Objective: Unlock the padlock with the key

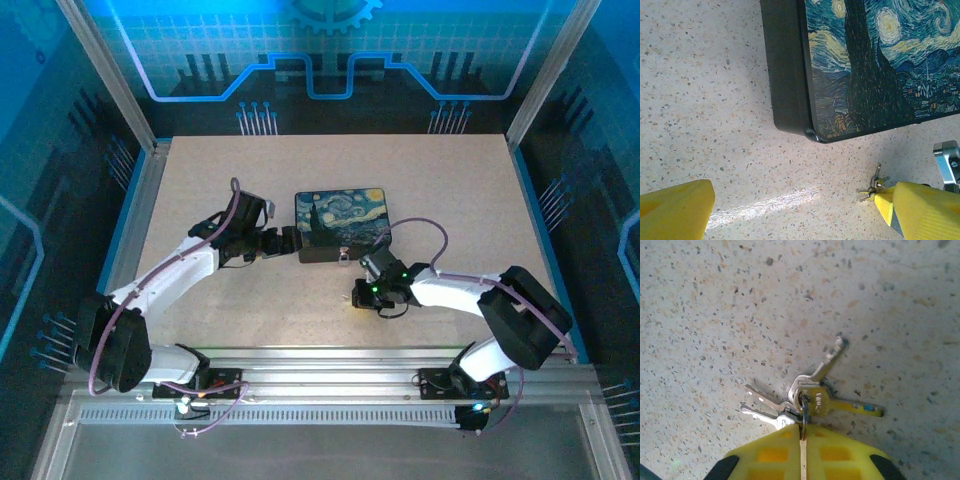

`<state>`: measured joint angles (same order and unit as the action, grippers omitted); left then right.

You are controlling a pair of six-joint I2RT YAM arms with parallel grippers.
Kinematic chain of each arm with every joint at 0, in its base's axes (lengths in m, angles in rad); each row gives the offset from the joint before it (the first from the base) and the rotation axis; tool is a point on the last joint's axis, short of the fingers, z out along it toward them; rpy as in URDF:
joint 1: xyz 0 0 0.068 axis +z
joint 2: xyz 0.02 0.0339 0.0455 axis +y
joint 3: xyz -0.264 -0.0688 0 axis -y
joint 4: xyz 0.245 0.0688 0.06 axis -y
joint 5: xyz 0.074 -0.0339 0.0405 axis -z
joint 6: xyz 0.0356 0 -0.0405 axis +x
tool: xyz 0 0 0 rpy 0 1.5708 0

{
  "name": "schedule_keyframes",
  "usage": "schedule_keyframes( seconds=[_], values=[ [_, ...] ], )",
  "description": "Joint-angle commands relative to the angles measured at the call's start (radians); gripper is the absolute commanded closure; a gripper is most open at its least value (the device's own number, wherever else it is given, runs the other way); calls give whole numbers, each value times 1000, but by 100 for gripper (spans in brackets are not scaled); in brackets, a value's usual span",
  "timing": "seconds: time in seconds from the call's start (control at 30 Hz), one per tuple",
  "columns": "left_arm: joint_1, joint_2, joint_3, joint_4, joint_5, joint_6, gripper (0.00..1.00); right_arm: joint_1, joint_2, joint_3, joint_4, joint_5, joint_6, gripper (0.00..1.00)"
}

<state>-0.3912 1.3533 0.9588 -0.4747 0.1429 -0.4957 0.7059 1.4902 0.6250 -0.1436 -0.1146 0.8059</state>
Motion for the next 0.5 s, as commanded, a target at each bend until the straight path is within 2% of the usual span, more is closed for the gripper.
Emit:
schedule_keyframes(
  seconds=[0.0, 0.23, 0.47],
  values=[
    [-6, -16, 26, -18, 17, 13, 7, -9, -16, -60, 32, 20, -25, 94],
    [-17, -14, 16, -15, 54, 9, 7, -20, -135, -71, 121, -25, -69, 96],
    [-41, -2, -10, 47, 175, -12, 8, -57, -197, -77, 161, -88, -53, 96]
  ],
)
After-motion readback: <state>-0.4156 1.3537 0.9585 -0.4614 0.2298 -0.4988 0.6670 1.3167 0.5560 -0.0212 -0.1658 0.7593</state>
